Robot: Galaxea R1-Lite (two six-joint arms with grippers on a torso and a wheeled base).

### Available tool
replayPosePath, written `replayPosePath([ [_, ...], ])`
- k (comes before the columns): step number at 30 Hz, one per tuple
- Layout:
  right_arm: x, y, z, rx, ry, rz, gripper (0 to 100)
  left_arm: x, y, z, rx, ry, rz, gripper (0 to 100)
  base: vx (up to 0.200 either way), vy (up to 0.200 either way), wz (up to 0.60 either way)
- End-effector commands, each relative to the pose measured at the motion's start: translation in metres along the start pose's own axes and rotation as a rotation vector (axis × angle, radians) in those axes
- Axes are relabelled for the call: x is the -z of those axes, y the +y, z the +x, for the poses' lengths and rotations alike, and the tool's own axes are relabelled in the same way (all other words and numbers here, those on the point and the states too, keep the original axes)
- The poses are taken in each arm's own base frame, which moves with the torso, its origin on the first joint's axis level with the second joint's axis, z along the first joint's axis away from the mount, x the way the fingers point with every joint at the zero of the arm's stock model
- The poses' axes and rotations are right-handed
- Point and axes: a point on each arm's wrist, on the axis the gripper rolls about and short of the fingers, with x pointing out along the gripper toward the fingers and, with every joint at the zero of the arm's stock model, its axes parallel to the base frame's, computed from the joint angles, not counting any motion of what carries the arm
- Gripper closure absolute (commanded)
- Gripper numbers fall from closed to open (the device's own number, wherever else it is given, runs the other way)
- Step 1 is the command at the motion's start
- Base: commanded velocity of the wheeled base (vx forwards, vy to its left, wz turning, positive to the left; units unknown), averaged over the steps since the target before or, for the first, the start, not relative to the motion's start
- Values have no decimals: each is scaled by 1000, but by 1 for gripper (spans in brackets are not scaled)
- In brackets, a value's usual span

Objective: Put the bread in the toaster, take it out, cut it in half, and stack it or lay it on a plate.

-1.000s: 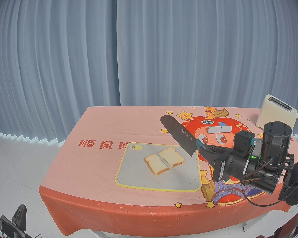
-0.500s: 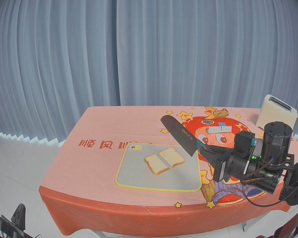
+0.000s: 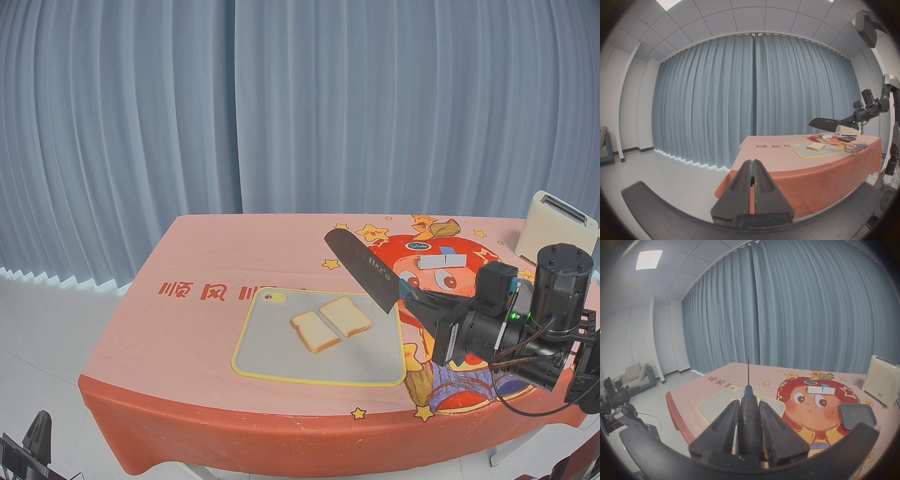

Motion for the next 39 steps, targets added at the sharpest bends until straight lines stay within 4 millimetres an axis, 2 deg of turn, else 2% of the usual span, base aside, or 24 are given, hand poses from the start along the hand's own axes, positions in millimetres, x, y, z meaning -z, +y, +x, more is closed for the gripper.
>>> replayPosePath([
  [1, 0, 0, 0, -1, -2, 1, 100, 5, 0, 0, -1, 3, 0, 100, 0, 0, 0],
  [39, -12, -15, -4, 47, -52, 37, 100, 5, 0, 0, -1, 3, 0, 100, 0, 0, 0],
])
